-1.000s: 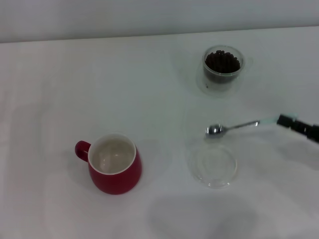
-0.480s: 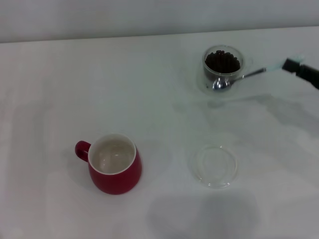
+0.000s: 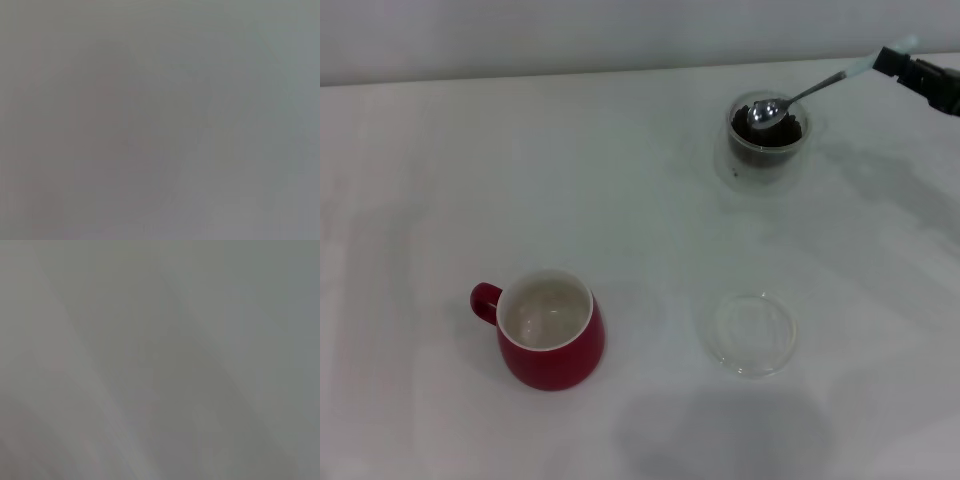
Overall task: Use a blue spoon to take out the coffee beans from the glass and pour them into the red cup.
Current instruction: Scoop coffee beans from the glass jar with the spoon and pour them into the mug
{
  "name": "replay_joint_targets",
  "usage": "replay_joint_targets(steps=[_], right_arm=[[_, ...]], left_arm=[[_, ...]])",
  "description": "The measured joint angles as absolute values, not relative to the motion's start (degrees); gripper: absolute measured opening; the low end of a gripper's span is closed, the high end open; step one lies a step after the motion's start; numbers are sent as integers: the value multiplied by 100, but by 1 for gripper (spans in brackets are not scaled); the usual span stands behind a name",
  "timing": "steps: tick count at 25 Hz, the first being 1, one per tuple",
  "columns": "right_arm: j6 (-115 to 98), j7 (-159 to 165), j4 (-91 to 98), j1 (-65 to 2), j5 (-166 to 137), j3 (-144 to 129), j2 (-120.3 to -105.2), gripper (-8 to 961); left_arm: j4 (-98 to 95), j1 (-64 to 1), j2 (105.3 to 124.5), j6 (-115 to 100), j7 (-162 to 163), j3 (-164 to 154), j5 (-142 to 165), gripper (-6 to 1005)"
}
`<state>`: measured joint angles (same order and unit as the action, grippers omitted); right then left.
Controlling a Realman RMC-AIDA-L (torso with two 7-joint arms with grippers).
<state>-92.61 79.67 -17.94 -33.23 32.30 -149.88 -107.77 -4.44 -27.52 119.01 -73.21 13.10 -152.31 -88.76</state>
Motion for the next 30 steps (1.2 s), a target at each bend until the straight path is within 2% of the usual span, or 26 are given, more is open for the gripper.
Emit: replay_joint_targets(steps=[17,24,30], right_arm=[[-8760,7558,-1925,-3403,3637,-15013,-10759,138],[-8720,7382,-1922,-3445,3629,-15016,-10811,138],[-8471,7219,-1916,-3552,3607,-15061,-10928,138]], left_arm=[[-475,-2758,11915,-7321,1310,-15231,-8877,890],[-481,-2759,11928,-7322,1311,-15231,-8876,890],[-484,-2749,11927,-7322,1318,-15231,-8877,890]])
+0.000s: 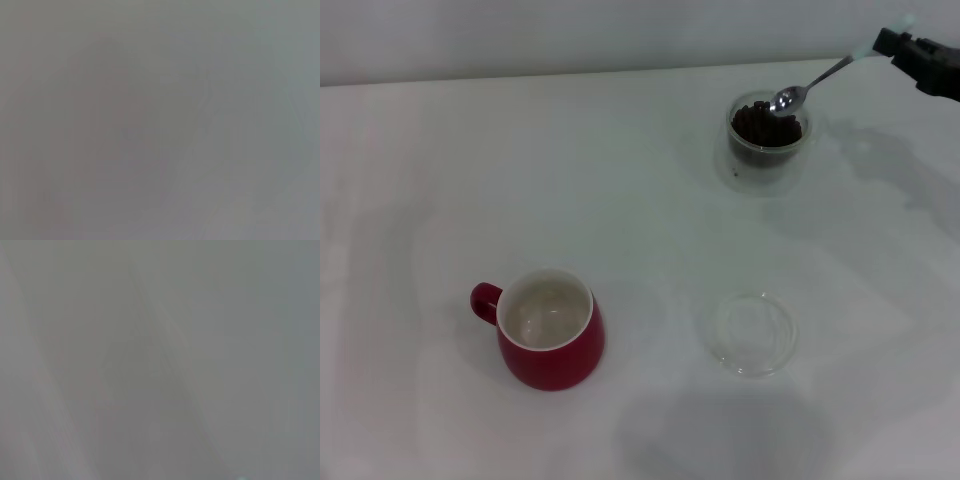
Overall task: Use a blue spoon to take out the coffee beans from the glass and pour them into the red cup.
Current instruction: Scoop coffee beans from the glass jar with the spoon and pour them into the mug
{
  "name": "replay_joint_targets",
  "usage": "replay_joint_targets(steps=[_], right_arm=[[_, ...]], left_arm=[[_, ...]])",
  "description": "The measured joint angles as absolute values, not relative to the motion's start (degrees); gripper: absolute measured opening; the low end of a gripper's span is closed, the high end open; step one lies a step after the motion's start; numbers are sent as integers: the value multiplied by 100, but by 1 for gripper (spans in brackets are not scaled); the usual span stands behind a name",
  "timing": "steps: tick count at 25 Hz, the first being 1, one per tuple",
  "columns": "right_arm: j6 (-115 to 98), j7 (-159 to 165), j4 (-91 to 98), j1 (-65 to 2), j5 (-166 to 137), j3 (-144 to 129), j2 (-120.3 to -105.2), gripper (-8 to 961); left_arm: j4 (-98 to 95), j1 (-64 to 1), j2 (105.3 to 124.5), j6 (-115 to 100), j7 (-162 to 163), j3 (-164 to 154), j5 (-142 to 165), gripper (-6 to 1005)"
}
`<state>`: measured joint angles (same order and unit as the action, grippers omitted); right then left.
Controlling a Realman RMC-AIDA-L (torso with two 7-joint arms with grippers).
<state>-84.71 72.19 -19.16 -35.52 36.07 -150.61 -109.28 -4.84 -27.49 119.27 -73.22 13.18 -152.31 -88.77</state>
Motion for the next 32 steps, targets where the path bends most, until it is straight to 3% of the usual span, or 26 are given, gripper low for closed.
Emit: replay_joint_targets(steps=[19,32], right_arm=[[-8092,7084,-1872,-3647,3642,-15160,-11000,137],[-7905,6923,-1872,-3648,3607,-15232,-11133,137]], left_arm=[[-483,-2731,11924,-7310,1319,-15231,-8877,890],[-483,-2731,11918,-7250,1318,-15231,-8877,890]])
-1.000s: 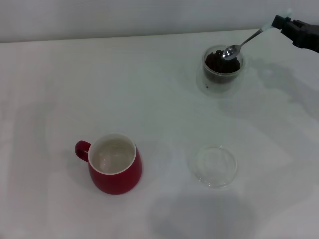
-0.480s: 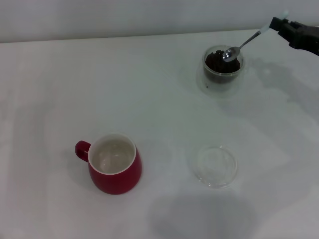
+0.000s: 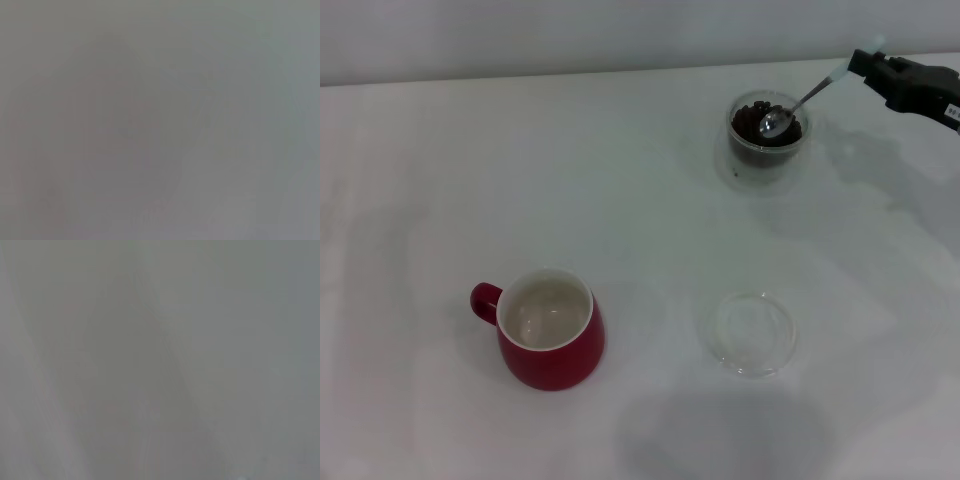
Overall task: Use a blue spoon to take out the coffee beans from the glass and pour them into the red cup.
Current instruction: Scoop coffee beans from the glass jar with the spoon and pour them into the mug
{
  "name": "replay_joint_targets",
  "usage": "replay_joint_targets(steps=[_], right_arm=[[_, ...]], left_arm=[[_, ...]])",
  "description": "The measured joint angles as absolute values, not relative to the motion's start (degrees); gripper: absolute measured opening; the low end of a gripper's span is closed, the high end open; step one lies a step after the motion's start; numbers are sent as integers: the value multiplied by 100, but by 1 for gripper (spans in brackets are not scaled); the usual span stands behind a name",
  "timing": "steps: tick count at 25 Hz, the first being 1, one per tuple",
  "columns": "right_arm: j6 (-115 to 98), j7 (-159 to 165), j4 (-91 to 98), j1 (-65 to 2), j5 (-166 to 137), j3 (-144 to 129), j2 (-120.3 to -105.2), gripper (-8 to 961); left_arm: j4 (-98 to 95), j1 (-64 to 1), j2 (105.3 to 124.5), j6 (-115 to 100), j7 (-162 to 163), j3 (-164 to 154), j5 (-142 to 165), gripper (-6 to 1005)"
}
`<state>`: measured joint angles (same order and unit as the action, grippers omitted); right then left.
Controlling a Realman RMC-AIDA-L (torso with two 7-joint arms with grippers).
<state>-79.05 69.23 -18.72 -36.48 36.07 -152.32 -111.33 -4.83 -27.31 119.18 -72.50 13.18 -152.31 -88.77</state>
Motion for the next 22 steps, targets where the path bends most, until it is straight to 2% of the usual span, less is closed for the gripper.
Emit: replay_joint_targets(steps=[7,22], right_arm=[[-7725,6840,-1873,-3647,3613,-15312,-11202,137],[-7655,7307,-1863,-3647,3600,-15342,-11243,137]], left_arm=[[-484,-2719,11918,-7250,1318,-15231,-8877,890],[-473,-2707,11918,-7243,1318,-15231,-8877,891]])
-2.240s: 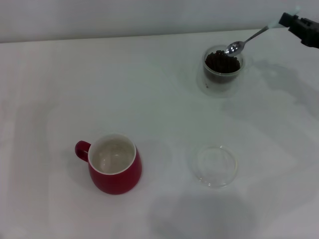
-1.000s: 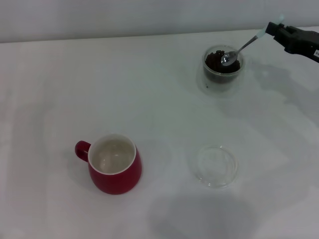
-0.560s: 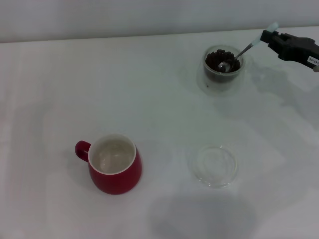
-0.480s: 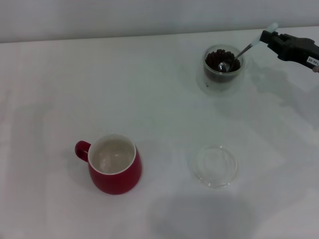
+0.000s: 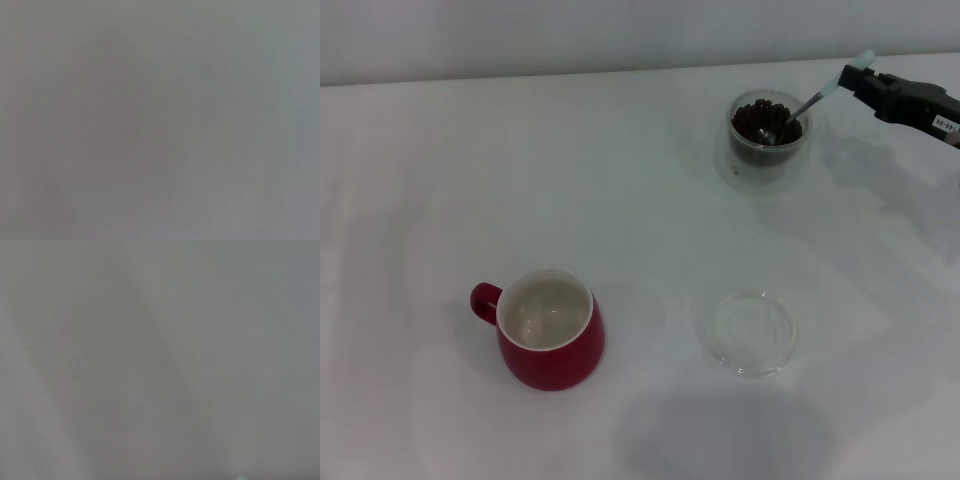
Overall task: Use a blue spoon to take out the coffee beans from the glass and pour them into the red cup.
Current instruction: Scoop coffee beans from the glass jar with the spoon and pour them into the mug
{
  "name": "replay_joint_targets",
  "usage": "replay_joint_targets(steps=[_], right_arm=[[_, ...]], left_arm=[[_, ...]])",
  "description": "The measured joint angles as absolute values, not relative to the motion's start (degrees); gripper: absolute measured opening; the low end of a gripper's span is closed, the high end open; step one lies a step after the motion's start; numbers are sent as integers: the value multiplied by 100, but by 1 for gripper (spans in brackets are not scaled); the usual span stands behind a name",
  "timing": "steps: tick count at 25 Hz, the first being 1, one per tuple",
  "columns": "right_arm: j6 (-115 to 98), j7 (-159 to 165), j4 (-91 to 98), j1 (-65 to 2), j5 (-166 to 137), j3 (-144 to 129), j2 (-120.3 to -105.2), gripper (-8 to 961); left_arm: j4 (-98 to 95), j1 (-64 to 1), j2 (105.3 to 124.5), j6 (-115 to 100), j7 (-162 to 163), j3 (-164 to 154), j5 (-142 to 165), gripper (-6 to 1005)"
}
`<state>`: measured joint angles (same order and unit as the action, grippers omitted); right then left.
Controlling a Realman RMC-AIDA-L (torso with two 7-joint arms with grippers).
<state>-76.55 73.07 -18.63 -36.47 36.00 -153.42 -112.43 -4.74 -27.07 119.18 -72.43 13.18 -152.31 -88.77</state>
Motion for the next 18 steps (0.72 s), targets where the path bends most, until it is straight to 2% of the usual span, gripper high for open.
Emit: replay_joint_targets(steps=[18], right_arm=[[-7518,8659,-1863,-3607,3635,-15697,-11190,137]], left_arm=[[-457,-2706,11918,-7242,1318,-15231,-8877,891]])
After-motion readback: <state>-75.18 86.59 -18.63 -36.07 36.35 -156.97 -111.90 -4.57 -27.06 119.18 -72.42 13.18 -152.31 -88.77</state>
